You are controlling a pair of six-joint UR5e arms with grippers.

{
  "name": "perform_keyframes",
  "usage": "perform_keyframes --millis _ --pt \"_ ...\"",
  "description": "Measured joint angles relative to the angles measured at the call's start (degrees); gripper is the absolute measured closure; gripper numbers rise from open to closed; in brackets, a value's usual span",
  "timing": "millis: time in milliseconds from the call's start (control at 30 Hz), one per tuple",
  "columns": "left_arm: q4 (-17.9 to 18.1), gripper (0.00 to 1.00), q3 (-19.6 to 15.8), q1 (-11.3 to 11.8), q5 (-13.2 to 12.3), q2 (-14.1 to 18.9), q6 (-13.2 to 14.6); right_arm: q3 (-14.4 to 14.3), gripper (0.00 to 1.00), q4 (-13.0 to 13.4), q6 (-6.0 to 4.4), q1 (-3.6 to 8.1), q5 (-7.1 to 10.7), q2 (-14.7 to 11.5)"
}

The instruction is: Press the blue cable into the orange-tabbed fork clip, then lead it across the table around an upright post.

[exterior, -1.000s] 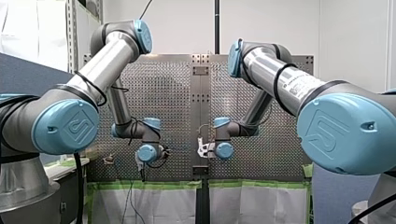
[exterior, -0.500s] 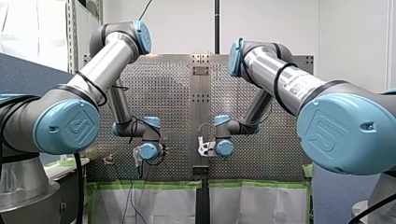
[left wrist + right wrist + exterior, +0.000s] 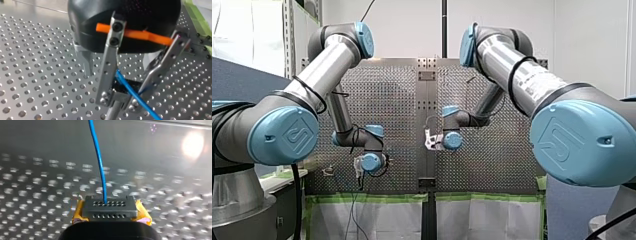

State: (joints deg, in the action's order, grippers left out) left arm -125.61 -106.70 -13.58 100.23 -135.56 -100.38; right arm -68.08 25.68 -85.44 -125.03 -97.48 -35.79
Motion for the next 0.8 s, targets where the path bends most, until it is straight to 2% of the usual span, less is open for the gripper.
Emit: perform_keyframes --millis 267,500,800 --pt "0.02 0.00 0.02 -0.05 -0.08 0.00 0.37 0.00 1.00 -2.03 -0.15 0.12 -0.01 -4.14" --pt "0.06 0.00 0.03 -0.18 -0.08 0.00 0.45 0.00 1.00 -2.34 -0.25 0.17 0.06 -7.65" --pt "0.09 0.00 0.02 -0.23 -0.08 0.00 0.45 0.00 1.00 -2.38 -0.15 0.10 0.28 -10.73"
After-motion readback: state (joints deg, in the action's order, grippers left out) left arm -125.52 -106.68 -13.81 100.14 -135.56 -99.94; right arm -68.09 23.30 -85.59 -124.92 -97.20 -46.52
